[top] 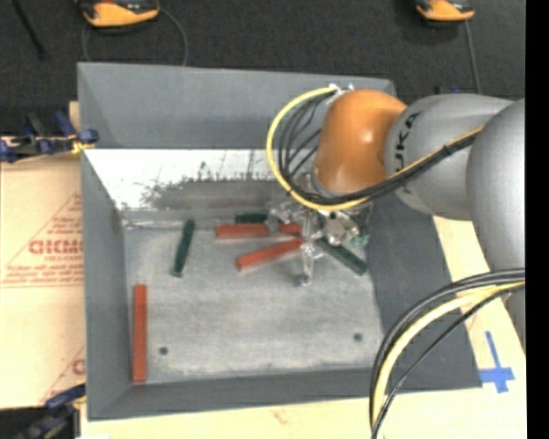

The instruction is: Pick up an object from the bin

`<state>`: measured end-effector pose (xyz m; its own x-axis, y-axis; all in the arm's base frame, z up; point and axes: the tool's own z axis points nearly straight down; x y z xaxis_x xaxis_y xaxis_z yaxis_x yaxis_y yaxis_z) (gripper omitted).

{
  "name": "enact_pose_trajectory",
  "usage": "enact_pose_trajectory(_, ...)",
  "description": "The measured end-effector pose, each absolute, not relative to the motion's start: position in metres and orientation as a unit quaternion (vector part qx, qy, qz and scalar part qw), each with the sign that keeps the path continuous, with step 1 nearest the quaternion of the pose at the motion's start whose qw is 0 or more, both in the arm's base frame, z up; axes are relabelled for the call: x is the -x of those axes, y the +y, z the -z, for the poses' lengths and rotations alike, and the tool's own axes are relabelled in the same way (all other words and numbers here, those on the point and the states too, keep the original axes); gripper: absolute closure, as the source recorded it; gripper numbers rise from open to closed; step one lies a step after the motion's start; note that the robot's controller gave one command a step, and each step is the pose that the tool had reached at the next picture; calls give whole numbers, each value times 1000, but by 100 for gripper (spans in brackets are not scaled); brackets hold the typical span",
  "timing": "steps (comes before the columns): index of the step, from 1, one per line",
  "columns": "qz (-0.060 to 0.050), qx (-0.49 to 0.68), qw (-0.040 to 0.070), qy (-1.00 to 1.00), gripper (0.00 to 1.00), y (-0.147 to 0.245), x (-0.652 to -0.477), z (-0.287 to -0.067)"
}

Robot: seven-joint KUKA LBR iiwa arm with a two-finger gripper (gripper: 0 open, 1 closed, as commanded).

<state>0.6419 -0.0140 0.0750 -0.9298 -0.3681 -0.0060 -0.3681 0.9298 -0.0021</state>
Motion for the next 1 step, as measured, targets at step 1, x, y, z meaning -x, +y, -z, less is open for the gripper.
enact_pose_trajectory(1, 1, 187, 4, 982, 100, -14, -642, -75)
